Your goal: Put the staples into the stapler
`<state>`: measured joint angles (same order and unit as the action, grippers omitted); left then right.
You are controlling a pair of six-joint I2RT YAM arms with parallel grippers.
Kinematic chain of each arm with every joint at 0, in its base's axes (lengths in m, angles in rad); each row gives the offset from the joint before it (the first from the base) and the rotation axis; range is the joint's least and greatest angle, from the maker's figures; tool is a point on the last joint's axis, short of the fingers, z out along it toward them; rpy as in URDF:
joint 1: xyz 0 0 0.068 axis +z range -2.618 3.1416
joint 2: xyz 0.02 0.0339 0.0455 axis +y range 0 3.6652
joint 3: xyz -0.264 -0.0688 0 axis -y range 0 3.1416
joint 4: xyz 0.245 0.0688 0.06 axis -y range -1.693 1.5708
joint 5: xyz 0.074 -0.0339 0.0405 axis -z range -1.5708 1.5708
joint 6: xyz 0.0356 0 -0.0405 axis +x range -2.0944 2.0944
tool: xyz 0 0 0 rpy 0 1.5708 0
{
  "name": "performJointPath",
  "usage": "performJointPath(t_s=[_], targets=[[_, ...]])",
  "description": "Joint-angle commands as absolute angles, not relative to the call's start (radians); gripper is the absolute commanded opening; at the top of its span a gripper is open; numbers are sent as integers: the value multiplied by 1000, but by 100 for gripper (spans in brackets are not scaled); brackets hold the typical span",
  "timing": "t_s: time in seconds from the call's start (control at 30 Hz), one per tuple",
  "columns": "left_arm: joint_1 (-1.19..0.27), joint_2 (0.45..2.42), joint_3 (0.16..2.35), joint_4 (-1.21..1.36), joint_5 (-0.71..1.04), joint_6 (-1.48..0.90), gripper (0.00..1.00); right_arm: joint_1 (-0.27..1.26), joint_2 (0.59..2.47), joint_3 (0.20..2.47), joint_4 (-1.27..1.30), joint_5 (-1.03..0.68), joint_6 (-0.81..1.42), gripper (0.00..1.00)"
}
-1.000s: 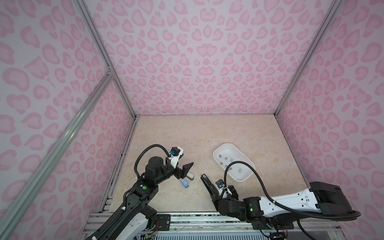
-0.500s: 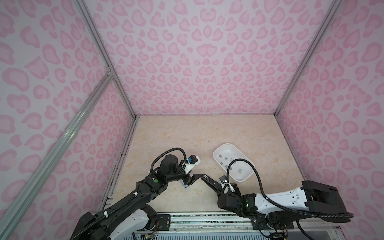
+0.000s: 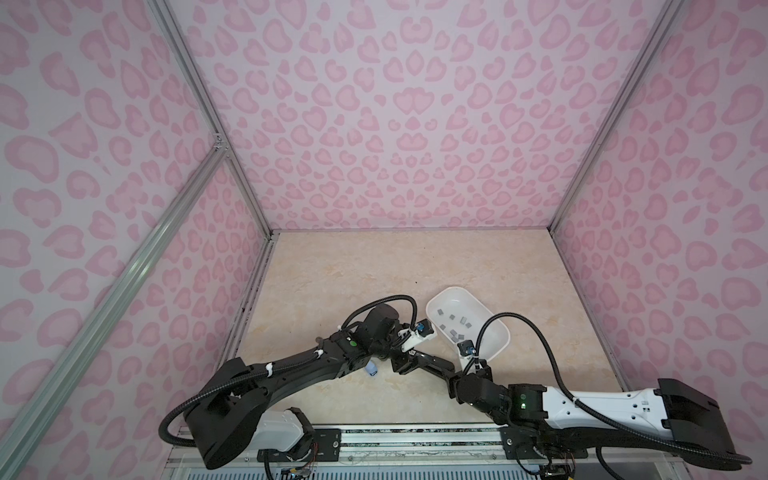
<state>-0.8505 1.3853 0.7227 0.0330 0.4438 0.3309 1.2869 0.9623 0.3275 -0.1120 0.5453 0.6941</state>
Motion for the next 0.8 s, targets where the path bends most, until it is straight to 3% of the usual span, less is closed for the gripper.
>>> performJointPath(t_s=[0.0, 0.17, 0.3, 0.5, 0.77], targets=[[-871, 1470, 796, -27, 414, 398, 68, 1287, 880, 331, -187, 545, 670, 76], [-877, 1590, 876, -84, 418, 445, 65, 1266, 688, 305, -273, 582, 681, 77], [-882, 1626, 889, -91, 425, 469, 65, 1166, 564, 299, -353, 514, 690, 77], [-904, 1670, 922, -126, 453, 497, 66, 990, 483, 268, -359, 354, 679, 74], [-916, 1718, 948, -131, 503, 517, 67, 963, 453, 257, -361, 324, 676, 74]])
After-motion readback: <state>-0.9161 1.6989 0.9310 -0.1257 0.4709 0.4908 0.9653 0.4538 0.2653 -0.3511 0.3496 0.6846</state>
